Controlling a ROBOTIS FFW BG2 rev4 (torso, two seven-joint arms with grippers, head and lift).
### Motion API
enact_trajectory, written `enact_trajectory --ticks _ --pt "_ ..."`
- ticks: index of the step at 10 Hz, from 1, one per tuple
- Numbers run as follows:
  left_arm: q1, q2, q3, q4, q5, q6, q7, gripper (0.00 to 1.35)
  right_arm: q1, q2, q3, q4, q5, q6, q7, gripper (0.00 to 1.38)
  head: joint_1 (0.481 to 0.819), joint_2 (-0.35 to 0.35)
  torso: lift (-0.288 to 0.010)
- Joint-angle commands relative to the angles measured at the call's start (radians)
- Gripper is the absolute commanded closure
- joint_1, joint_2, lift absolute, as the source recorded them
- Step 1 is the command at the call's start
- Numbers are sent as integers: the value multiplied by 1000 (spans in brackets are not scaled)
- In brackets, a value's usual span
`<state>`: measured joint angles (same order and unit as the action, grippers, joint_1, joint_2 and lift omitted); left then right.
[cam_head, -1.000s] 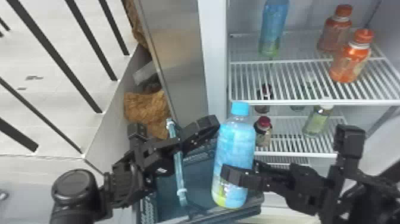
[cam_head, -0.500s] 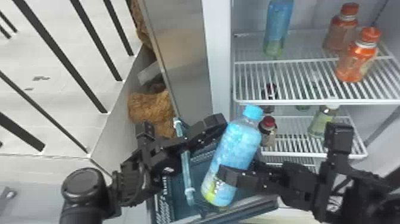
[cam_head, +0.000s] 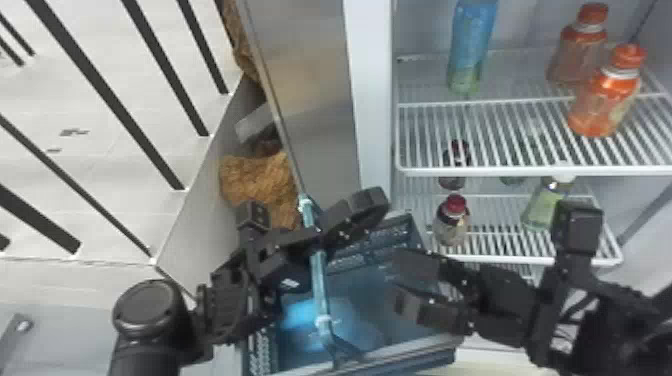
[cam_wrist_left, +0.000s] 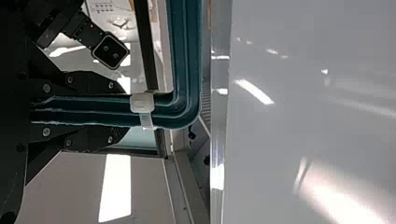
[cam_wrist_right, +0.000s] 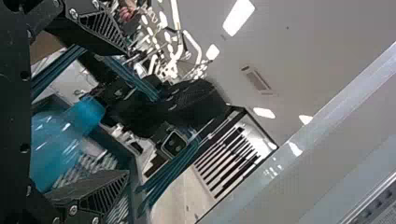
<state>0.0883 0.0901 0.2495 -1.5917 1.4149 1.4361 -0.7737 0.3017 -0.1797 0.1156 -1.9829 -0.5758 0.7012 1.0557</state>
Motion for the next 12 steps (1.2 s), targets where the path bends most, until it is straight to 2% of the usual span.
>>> enact_trajectory --ticks 1,2,3,6,9,12 --pt "2 0 0 0 3 0 -1 1199 22 0 -12 -21 -6 -39 -23 110 695 150 -10" --pt "5 2 4 0 3 -3 -3 1199 57 2 -42 -58 -6 -51 -56 110 695 145 -10" --pt "7 2 4 0 3 -3 -3 1199 71 3 -64 -58 -4 -105 -57 110 695 135 -10" --pt "17 3 8 0 3 -3 -3 1199 152 -3 -128 -53 61 -311 -80 110 695 77 -10" --pt "32 7 8 0 3 -3 -3 1199 226 -1 -171 -19 35 -601 -135 107 695 -6 -10" --pt "52 8 14 0 3 -3 -3 1197 280 -3 -205 92 17 -863 -152 107 695 -80 -10"
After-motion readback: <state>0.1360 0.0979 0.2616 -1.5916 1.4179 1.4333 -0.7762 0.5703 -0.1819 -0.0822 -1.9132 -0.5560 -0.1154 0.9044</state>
